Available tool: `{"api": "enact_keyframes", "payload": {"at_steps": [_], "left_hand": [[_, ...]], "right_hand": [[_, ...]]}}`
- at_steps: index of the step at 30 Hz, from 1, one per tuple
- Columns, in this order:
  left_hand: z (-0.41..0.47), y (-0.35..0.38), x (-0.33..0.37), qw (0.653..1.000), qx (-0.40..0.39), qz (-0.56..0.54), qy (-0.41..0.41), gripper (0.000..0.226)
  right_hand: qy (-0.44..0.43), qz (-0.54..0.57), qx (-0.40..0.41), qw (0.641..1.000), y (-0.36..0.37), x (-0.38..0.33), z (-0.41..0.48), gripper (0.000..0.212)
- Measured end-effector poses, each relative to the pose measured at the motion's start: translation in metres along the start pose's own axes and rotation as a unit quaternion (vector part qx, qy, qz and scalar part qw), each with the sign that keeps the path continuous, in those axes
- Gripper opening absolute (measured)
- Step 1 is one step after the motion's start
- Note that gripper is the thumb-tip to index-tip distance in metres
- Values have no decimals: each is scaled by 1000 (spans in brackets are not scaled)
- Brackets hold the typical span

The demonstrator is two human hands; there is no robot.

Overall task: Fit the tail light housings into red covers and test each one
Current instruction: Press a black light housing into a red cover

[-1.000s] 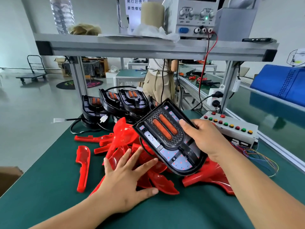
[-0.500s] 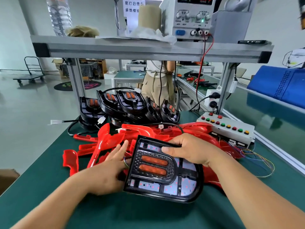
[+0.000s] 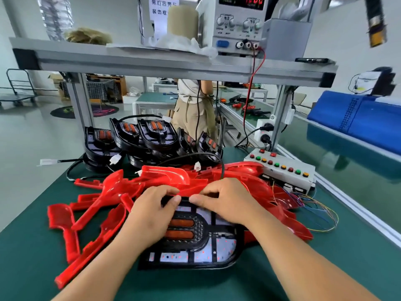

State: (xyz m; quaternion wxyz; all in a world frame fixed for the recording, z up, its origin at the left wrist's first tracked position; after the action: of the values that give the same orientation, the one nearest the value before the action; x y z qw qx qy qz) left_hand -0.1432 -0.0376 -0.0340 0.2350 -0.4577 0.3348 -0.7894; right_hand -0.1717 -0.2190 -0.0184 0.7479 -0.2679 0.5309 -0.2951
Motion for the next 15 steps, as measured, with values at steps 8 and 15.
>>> {"api": "enact_keyframes", "payload": {"at_steps": [8, 15], "left_hand": [[-5, -2, -3, 981, 70, -163, -84, 20], [-4, 8, -8, 903, -40, -398, -155, 17]], "right_hand": [[209, -193, 150, 947, -70, 68, -9, 47], [223, -213, 71, 949, -49, 77, 0, 42]]}}
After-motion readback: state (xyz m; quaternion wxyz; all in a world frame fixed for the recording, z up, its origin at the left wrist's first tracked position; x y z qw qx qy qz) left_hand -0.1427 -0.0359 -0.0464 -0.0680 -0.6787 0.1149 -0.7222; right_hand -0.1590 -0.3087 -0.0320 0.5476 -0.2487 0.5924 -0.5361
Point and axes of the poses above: each hand's wrist, its own z-axis towards the middle knuckle, its own y-axis out of the palm, x = y × z, the point moved 4 cm from there along z, towards the middle knuckle, and after that the axes turned 8 degrees about z, right-handed, at the moved point
